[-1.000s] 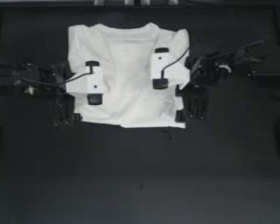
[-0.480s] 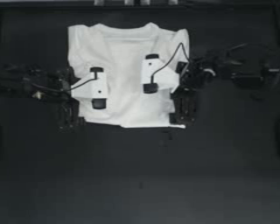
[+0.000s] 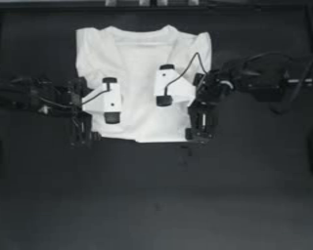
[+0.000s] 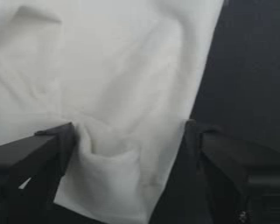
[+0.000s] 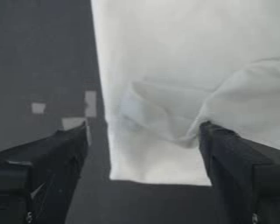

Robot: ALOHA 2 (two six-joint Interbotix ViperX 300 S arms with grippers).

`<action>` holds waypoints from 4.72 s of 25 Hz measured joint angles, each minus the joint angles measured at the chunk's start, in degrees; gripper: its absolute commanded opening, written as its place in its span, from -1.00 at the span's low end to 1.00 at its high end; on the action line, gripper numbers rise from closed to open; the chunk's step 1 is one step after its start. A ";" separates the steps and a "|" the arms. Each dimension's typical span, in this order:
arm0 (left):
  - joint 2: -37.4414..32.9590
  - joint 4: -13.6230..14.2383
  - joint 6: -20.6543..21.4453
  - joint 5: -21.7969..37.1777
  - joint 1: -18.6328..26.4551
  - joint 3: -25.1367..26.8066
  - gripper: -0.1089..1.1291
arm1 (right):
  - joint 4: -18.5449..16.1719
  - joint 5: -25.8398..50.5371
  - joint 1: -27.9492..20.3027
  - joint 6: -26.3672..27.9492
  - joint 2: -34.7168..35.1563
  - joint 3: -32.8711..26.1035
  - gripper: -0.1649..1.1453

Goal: Fold shirt

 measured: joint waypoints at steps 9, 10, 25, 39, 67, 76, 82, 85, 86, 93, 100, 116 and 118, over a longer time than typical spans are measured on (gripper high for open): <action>1.58 0.18 0.09 0.18 0.00 -0.09 0.82 | 0.88 -5.10 2.46 0.97 1.41 1.67 0.78; 1.67 0.18 0.09 0.26 0.00 0.00 0.82 | 1.05 -5.45 2.64 0.97 1.58 1.76 0.78; 2.81 2.64 -0.79 2.29 -0.18 -0.62 0.78 | -0.35 -6.15 3.08 1.85 3.69 1.58 0.75; 4.83 6.06 0.00 5.80 -2.11 -3.60 -0.74 | -10.63 -2.99 3.78 10.28 5.10 1.67 -0.76; 0.53 17.14 -20.39 13.71 -20.57 -7.29 -0.73 | -12.83 -3.87 17.31 32.61 -14.94 13.18 -0.64; 0.53 17.93 -30.76 21.09 -29.09 -10.99 -0.73 | -19.25 -2.81 25.22 46.14 -20.13 14.41 -0.64; 0.53 18.98 -38.76 28.21 -35.86 -14.41 -0.73 | -21.36 -0.97 29.53 51.50 -21.18 13.71 -0.64; 0.62 18.98 -40.96 31.38 -38.14 -16.17 -0.73 | -22.59 -0.09 31.82 54.23 -21.36 12.30 -0.64; 0.53 18.98 -41.66 32.08 -38.58 -16.52 -0.73 | -22.85 0.26 32.34 54.84 -21.36 11.87 -0.64; -1.32 18.81 -44.21 33.13 -38.14 -17.67 -0.73 | -26.98 4.04 32.70 57.39 -23.03 9.40 -0.64; -3.34 18.37 -42.80 32.87 -31.38 -17.31 -0.74 | -27.16 3.25 26.54 55.72 -26.28 11.43 -0.65; -5.01 12.22 -27.25 21.36 -12.13 -10.90 -0.74 | -23.73 -4.39 8.26 44.30 -27.51 17.75 -0.67; -5.01 12.22 -26.54 20.21 -10.55 -10.02 -0.74 | -23.29 -5.89 6.77 43.15 -26.37 18.02 -0.67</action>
